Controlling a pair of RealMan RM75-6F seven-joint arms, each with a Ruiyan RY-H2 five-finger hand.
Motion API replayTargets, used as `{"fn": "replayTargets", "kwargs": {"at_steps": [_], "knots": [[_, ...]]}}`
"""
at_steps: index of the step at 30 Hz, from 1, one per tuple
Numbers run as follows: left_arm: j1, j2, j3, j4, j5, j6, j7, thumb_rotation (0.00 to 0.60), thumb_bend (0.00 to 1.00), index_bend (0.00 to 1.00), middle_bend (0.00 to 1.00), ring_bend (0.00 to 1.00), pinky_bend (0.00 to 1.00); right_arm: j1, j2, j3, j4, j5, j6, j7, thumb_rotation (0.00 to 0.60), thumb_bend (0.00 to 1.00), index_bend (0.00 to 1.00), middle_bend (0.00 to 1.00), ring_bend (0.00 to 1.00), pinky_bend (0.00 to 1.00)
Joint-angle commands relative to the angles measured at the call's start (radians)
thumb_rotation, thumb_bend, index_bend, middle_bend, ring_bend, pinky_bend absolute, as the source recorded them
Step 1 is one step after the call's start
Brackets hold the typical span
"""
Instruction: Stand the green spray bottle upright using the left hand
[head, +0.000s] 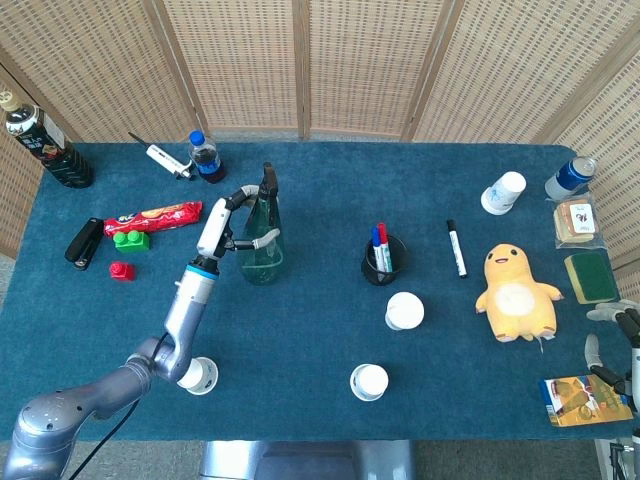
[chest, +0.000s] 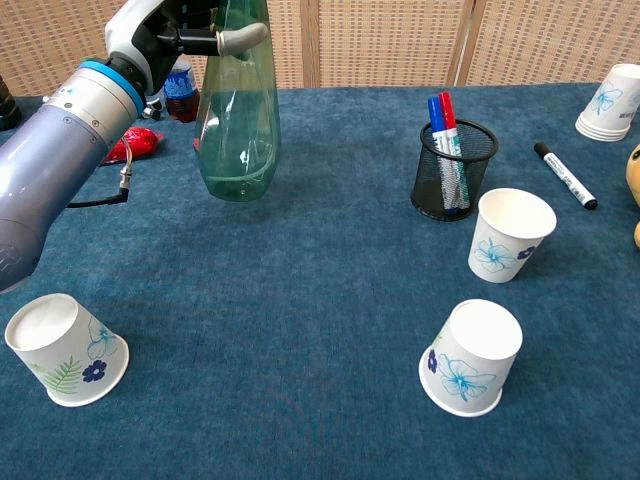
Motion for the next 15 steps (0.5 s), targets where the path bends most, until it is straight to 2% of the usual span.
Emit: {"fn": "replayTargets", "kwargs": {"at_steps": [1,15], "knots": [[0.0,0.0,-0.004,-0.013,-0.005,0.0,-0.002,0.6,0.34,0.42,0.42,0.39,0.5,0.001,0.0,-0.001,0.0,-0.001,-0.003,0.001,0.6,0.52,0.4,0.37,0.23,0.28],[0.004,-0.003,-0.015,-0.105,-0.004,0.049,0.057,0.6,0.34,0.42,0.42,0.39,0.5,0.011,-0.001,0.003,0.007,-0.004,-0.013,0.011,0.6,0.52,0.4,0.37,0.23,0.28]]}}
